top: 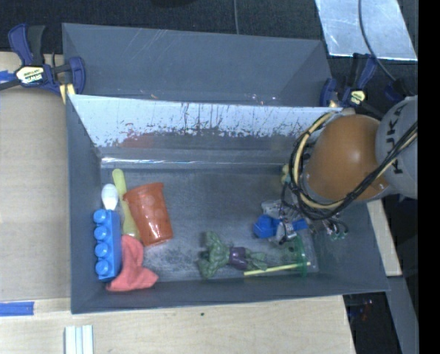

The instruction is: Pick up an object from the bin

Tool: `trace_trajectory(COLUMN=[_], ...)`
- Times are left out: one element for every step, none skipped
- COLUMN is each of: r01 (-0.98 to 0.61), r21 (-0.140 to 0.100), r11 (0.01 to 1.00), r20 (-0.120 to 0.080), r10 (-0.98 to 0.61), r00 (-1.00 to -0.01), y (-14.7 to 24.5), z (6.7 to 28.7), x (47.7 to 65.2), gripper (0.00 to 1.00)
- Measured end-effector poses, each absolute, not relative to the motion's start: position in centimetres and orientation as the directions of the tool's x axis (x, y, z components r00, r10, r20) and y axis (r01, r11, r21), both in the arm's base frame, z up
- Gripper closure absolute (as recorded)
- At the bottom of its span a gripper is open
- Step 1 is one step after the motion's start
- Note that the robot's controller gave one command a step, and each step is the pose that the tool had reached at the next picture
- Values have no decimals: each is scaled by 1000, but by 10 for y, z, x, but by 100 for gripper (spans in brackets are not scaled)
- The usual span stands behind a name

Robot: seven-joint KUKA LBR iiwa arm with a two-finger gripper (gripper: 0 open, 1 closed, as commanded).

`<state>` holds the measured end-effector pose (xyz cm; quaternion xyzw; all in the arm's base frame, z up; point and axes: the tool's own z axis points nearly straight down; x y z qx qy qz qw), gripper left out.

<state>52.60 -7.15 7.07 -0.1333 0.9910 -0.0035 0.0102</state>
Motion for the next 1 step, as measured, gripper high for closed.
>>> trace_trajectory(r01=[-276], r21=[-7], r11=[961], r20=[-14], r10=[-276], r00=[-961], y=[-66], z=[136], x=[524], gripper=[100])
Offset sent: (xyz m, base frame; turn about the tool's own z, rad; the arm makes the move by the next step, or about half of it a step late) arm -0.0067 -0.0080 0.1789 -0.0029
